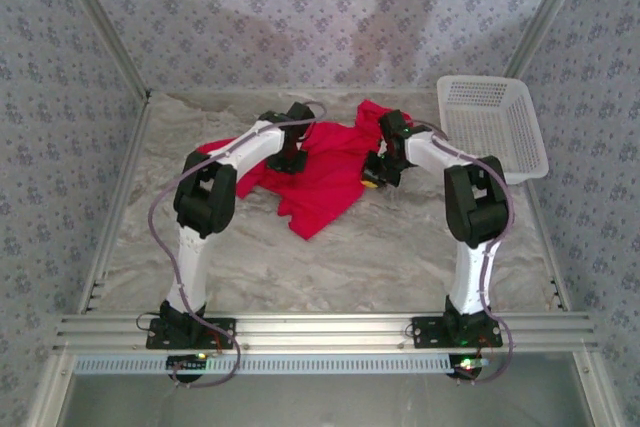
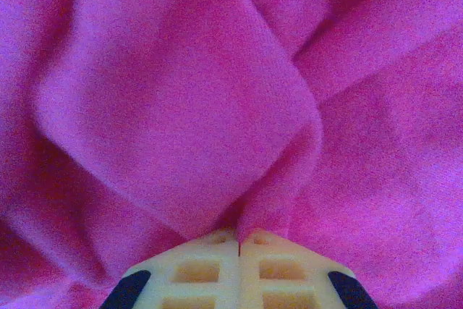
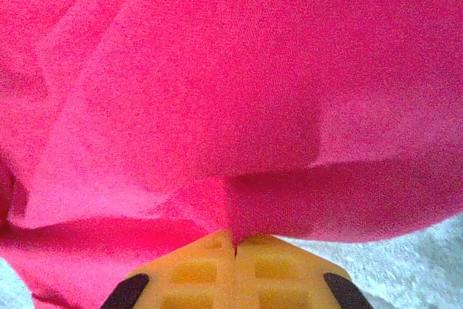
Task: Fold the inside-out t-shirt
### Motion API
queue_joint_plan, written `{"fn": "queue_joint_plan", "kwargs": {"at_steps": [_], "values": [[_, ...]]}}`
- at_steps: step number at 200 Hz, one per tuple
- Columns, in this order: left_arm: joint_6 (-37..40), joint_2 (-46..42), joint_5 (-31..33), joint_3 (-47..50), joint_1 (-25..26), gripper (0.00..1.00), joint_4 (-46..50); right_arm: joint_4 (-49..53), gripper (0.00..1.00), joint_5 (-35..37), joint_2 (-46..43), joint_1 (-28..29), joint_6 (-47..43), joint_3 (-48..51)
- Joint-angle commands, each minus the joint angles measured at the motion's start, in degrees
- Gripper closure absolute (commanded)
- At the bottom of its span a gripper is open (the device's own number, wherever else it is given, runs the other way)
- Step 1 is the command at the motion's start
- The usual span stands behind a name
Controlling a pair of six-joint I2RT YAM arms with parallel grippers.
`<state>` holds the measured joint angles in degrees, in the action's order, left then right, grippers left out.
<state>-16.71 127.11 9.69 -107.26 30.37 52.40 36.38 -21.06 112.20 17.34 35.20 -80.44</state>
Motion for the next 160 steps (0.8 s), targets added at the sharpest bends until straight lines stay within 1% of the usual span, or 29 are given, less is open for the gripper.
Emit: {"fn": "queue_joint_plan", "kwargs": {"at_steps": [1,22,41,60,80,94,111,124,132,141,152,160], "values": [[1.85,-1.47,5.11,-6.29,-1.24,1.00,6.28,4.10,1.00,-0.49,-4.54,-1.23,-2.84,1.80],[1.73,-4.29,5.85,-9.60,-2.99,1.00,10.27,7.39,1.00,0.20,-8.35,-2.35,-5.21,3.21],[0.92,-8.60,5.29,-11.85,-5.22,1.00,12.82,11.41,1.00,0.75,-12.17,-3.14,-7.97,4.52],[0.48,-12.58,4.21,-14.49,-8.48,1.00,13.83,15.61,1.00,0.92,-15.64,-3.29,-11.17,5.83],[1.03,-13.35,1.99,-19.54,-12.74,1.00,14.15,19.26,1.00,1.01,-18.27,-3.04,-13.18,8.00],[1.57,-10.28,0.71,-26.98,-16.16,1.00,16.39,21.59,1.00,1.51,-19.84,-2.94,-14.24,9.43],[1.20,-2.76,-1.69,-41.52,-20.84,1.00,19.92,24.37,1.00,3.68,-21.84,-3.03,-15.06,10.29],[0.24,4.57,-5.71,-54.18,-24.37,1.00,21.07,26.17,1.00,5.36,-23.26,-3.21,-15.16,10.57],[-0.95,8.26,-8.58,-59.67,-26.38,1.00,20.23,26.85,1.00,6.24,-23.98,-3.36,-15.25,10.66],[-2.88,10.41,-12.30,-60.88,-28.48,1.00,17.30,27.47,1.00,6.77,-24.51,-3.66,-15.33,10.74],[-5.33,11.45,-17.03,-58.36,-30.39,1.00,13.02,27.30,1.00,6.40,-24.75,-3.72,-15.41,10.91],[-6.96,11.78,-19.01,-56.07,-31.37,1.00,10.85,26.81,1.00,6.27,-24.58,-3.68,-15.60,11.16]]}}
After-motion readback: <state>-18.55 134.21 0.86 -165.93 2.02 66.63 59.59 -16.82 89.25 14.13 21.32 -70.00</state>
